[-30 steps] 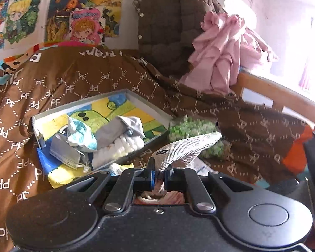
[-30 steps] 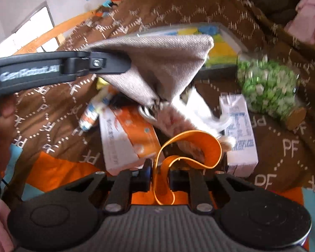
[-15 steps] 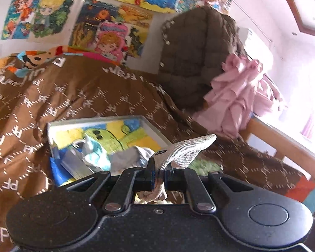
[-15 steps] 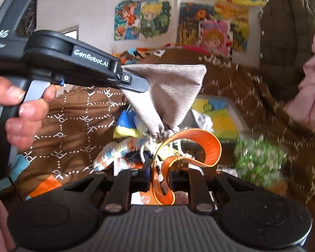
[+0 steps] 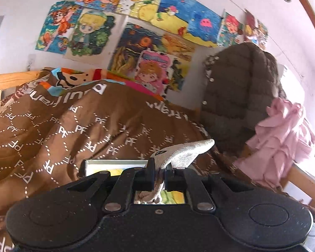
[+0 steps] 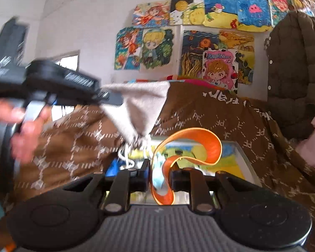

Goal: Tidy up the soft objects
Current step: 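Carry the grey cloth and orange band over the cartoon-drawing tray with both grippers, then lower both items into the tray and open both grippers, then withdraw both grippers from the tray back over the pile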

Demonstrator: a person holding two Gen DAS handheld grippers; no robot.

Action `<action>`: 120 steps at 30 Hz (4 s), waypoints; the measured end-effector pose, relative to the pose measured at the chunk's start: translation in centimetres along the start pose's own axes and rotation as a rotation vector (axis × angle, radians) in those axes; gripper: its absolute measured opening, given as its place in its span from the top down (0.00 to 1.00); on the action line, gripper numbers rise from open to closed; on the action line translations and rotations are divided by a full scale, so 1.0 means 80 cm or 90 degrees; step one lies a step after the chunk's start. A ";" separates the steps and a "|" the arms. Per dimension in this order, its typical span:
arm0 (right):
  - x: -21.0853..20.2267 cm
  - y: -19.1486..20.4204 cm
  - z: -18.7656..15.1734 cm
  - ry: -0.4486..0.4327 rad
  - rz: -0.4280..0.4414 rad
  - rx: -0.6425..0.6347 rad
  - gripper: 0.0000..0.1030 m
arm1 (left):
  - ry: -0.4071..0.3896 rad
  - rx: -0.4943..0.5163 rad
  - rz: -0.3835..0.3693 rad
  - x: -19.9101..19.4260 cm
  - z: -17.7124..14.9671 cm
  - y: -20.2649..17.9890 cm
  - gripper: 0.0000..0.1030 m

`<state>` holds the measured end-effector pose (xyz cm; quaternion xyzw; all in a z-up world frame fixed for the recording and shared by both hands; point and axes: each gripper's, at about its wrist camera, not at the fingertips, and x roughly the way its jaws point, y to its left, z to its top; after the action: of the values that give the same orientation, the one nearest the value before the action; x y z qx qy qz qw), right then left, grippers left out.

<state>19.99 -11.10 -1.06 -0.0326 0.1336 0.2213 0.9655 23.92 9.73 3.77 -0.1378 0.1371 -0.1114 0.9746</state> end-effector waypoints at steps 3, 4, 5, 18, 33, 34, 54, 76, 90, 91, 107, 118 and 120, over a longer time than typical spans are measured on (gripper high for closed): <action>0.047 -0.008 0.006 0.012 0.010 0.023 0.79 | 0.014 -0.020 0.021 0.024 -0.006 0.022 0.92; 0.063 -0.010 0.006 0.021 0.014 0.029 0.79 | 0.022 -0.025 0.029 0.031 -0.010 0.028 0.92; 0.075 -0.012 0.006 0.030 0.020 0.036 0.79 | 0.032 -0.029 0.035 0.039 -0.016 0.034 0.92; 0.151 -0.019 -0.040 0.171 0.063 0.077 0.77 | 0.160 -0.102 0.037 0.084 -0.077 0.094 0.91; 0.166 -0.036 -0.041 0.194 0.035 0.079 0.63 | 0.250 -0.015 0.042 0.117 -0.117 0.077 0.90; 0.167 -0.039 -0.041 0.191 0.029 0.075 0.63 | 0.255 -0.013 0.038 0.120 -0.118 0.075 0.89; 0.154 -0.063 -0.021 0.261 0.031 0.079 0.18 | 0.273 0.038 0.033 0.101 -0.115 0.049 0.40; -0.030 -0.082 0.032 0.086 -0.091 0.124 0.00 | 0.139 0.035 0.040 -0.033 -0.059 -0.021 0.20; -0.184 -0.052 -0.008 0.024 -0.127 0.137 0.00 | 0.051 0.051 0.063 -0.171 -0.072 -0.094 0.01; -0.195 -0.049 -0.011 0.021 -0.130 0.133 0.00 | 0.053 0.060 0.070 -0.179 -0.077 -0.101 0.01; -0.222 -0.022 -0.060 0.161 -0.215 0.093 0.00 | 0.104 0.198 0.119 -0.203 -0.124 -0.155 0.01; -0.201 -0.039 -0.082 0.262 -0.208 0.143 0.00 | 0.276 0.215 0.234 -0.160 -0.144 -0.136 0.01; -0.195 -0.036 -0.084 0.277 -0.197 0.136 0.00 | 0.322 0.205 0.248 -0.150 -0.146 -0.127 0.01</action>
<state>6.08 -21.06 -3.26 0.0029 0.3536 0.0440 0.9343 7.37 0.47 -1.17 0.0783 0.3787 0.0255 0.9219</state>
